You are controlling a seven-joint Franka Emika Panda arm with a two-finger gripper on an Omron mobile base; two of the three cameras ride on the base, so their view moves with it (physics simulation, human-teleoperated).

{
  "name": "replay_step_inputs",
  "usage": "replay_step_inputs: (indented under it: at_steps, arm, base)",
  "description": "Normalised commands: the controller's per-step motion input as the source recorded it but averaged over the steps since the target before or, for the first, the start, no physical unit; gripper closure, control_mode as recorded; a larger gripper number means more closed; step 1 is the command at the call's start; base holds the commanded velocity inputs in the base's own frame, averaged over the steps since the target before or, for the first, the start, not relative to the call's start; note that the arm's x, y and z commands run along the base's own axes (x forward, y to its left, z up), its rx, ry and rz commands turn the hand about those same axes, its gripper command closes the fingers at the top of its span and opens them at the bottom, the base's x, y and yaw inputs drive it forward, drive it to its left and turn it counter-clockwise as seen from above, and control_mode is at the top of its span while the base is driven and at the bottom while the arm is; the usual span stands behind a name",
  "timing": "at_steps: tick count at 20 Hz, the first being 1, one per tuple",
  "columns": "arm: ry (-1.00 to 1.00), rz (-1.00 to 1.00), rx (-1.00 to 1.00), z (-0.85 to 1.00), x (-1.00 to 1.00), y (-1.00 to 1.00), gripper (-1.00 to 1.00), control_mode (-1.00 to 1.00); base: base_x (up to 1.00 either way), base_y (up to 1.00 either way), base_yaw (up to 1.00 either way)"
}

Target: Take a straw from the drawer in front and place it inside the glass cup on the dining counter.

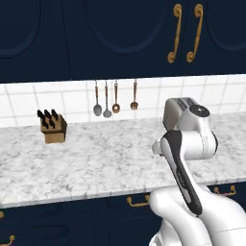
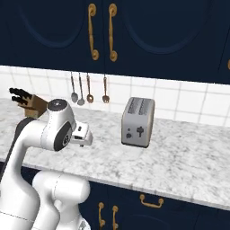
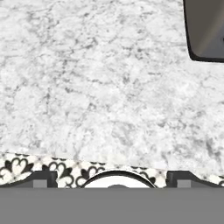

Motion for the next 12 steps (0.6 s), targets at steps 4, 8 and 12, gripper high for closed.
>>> replay_step_inputs:
  at_steps: [4, 8, 12]
  arm:
    - [0.0, 0.0, 0.0, 0.0, 0.0, 0.0, -1.0, 1.0]
    - [0.0, 0.0, 0.0, 0.0, 0.0, 0.0, -1.0, 1.0]
    - [0.0, 0.0, 0.0, 0.0, 0.0, 0.0, -1.0, 1.0]
  base:
    - [-0.59, -0.12, 0.39]
    - [-0.5, -0.4, 0.42]
    - [-0.46, -0.64, 0.41]
